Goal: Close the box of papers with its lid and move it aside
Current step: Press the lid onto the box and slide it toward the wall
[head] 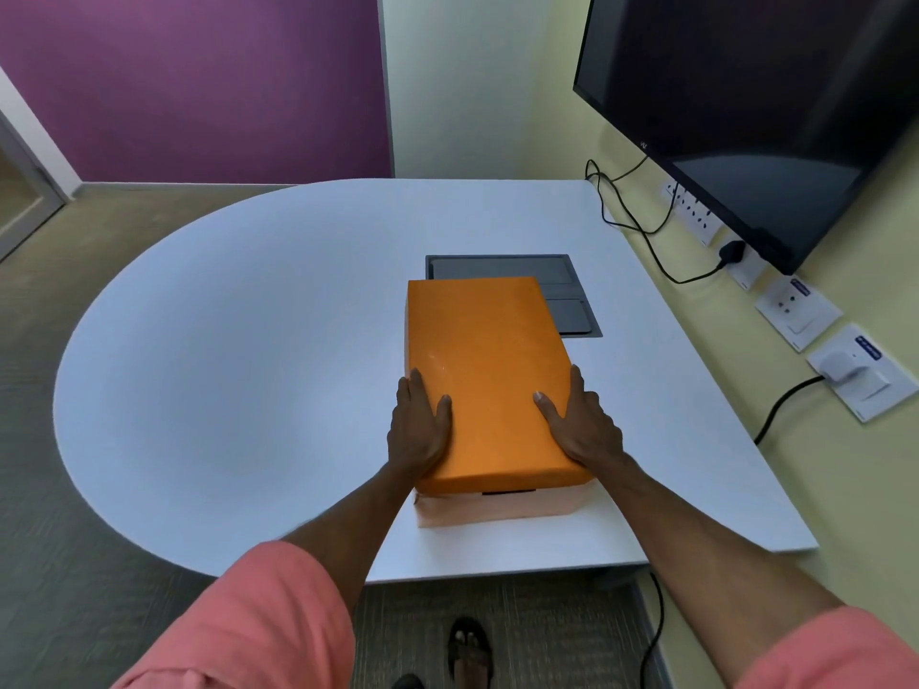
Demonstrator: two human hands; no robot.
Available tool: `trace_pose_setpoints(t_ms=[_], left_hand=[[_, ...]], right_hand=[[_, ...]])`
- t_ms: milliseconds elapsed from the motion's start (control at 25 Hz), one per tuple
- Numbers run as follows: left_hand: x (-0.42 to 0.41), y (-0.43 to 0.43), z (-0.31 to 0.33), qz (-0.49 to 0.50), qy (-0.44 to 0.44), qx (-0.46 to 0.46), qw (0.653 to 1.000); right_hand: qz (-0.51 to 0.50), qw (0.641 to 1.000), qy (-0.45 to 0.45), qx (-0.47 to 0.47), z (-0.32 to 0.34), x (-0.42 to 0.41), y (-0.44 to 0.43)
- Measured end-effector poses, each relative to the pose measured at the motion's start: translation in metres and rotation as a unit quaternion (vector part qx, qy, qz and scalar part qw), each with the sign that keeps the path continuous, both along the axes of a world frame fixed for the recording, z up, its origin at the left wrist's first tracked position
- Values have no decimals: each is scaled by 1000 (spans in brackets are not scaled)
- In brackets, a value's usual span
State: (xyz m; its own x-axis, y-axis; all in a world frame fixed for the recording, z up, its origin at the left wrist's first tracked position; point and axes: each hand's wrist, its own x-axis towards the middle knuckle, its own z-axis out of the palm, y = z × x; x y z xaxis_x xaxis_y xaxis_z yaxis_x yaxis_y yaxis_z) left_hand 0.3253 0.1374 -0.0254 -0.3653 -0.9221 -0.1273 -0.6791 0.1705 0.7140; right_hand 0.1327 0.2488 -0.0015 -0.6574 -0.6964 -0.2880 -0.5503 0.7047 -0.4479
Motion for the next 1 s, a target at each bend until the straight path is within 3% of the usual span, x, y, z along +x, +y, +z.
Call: trace_pose_setpoints(t_ms=[640, 800, 1000], left_hand=[[0, 4, -16, -5, -61, -23, 998], [0, -16, -10, -16, -95, -64, 993], [-18, -56, 1, -65, -100, -15, 993]], right_hand=[[13, 999, 41, -16, -18, 4, 3], [29, 998, 61, -16, -6, -10, -13], [76, 996, 37, -2, 6, -26, -51]])
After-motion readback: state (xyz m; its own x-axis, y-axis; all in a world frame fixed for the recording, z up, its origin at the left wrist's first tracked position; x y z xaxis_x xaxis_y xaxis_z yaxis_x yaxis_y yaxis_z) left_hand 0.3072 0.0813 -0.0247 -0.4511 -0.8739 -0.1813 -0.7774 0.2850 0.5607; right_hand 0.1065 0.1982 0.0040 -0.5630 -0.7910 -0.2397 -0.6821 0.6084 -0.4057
